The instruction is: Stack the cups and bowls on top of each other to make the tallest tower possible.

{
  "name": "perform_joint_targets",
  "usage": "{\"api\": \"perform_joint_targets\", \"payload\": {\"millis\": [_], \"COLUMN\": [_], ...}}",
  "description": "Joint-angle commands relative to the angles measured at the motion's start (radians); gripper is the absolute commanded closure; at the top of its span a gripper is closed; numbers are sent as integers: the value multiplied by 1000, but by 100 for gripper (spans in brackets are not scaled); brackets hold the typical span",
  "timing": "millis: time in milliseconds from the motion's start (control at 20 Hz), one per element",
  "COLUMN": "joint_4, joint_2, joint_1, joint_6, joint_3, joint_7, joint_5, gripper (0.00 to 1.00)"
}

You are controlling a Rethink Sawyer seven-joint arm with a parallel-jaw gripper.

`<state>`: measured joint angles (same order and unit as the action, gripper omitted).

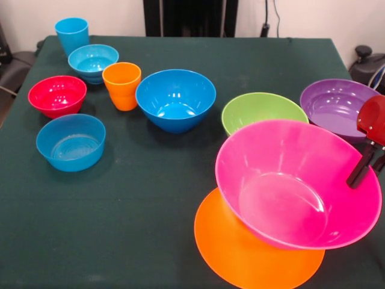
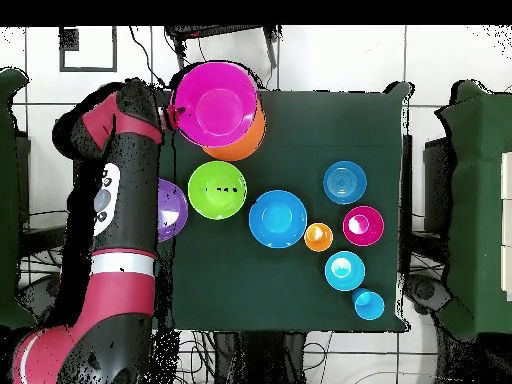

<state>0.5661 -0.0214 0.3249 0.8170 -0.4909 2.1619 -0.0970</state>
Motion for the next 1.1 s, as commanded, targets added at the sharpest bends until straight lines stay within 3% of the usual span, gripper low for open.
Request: {"api": "perform_joint_targets", "payload": {"millis": [50, 1100], "joint_4": [117, 140], "joint_2": [15, 2], "joint_1": [-9, -2], "joint_6": [-30, -30], "joint_3": [77, 57], "joint_7": [-120, -122], "joint_5": [-76, -93], "gripper": [100, 100]}}
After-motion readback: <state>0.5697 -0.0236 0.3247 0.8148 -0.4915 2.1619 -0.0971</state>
